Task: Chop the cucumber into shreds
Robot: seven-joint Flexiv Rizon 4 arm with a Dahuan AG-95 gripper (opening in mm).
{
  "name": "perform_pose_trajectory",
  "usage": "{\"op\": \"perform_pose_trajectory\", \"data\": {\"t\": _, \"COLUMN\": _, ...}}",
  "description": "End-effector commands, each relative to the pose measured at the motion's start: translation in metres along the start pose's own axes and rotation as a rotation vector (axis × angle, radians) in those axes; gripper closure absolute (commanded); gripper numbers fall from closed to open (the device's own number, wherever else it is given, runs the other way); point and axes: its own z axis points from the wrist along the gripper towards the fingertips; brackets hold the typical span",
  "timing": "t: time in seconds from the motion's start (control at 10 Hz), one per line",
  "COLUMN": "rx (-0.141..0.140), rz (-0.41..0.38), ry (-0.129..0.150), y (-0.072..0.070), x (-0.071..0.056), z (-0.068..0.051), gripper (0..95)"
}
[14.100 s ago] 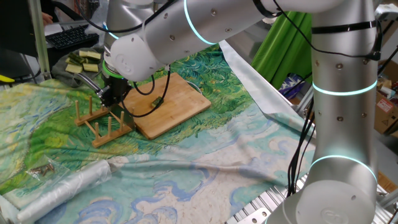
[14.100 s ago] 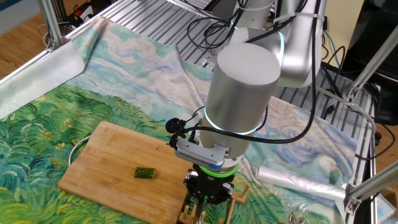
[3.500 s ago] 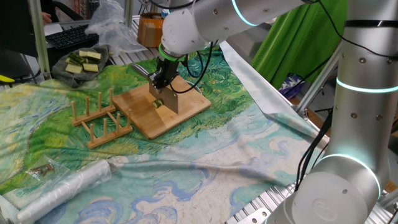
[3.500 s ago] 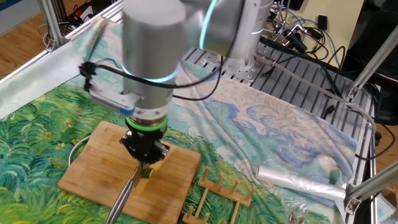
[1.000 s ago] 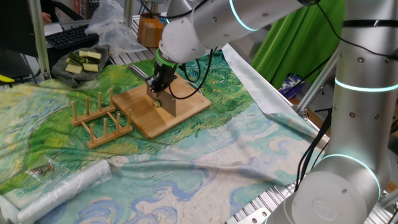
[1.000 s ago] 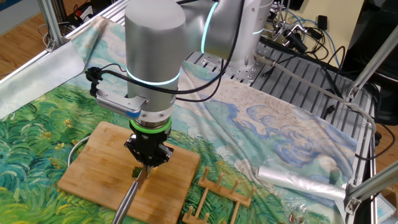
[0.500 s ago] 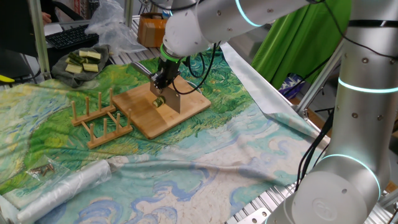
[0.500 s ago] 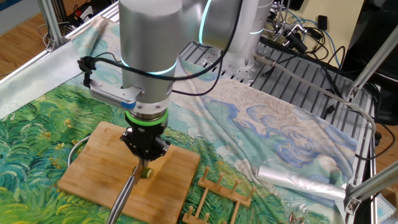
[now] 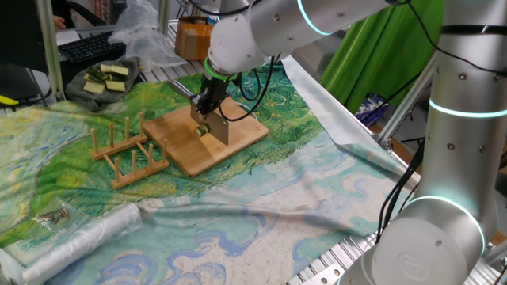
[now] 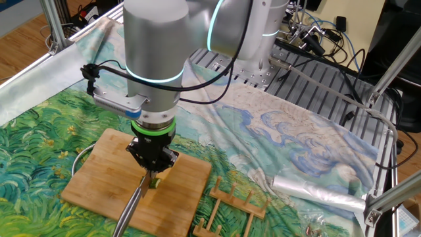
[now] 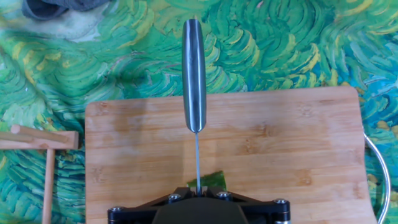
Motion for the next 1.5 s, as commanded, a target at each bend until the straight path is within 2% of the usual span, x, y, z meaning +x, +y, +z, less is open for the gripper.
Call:
{"op": "perform_pose_trajectory", "data": {"t": 0.1, "rx": 0.001, "rz": 0.003, "ry": 0.001, "y": 0.000, "x": 0.000, "z": -0.002, "gripper": 95.0}}
{"op": "perform_pose_trajectory", "data": {"t": 0.5, "rx": -0.005, "rz": 0.004, "ry": 0.001, "y": 0.001, "x": 0.001, "z": 0.000, "gripper": 95.0}}
{"op": "perform_pose_trajectory", "data": {"t": 0.8, "rx": -0.017, "rz": 0.015, "ry": -0.036, "y": 0.002, "x": 0.007, "z": 0.031, "gripper": 95.0}}
{"op": "perform_pose_trajectory", "data": {"t": 0.9, "rx": -0.022, "rz": 0.019, "ry": -0.037, "y": 0.002, "x": 0.007, "z": 0.033, "gripper": 95.0}}
{"op": "perform_pose_trajectory", "data": {"t": 1.0, "rx": -0.028, "rz": 0.024, "ry": -0.040, "y": 0.003, "x": 0.007, "z": 0.032, "gripper": 95.0}}
{"op": "perform_pose_trajectory", "data": {"t": 1.2, "rx": -0.015, "rz": 0.022, "ry": -0.010, "y": 0.003, "x": 0.004, "z": 0.017, "gripper": 95.0}}
{"op": "perform_pose_trajectory", "data": {"t": 1.5, "rx": -0.004, "rz": 0.022, "ry": 0.000, "y": 0.003, "x": 0.003, "z": 0.011, "gripper": 95.0}}
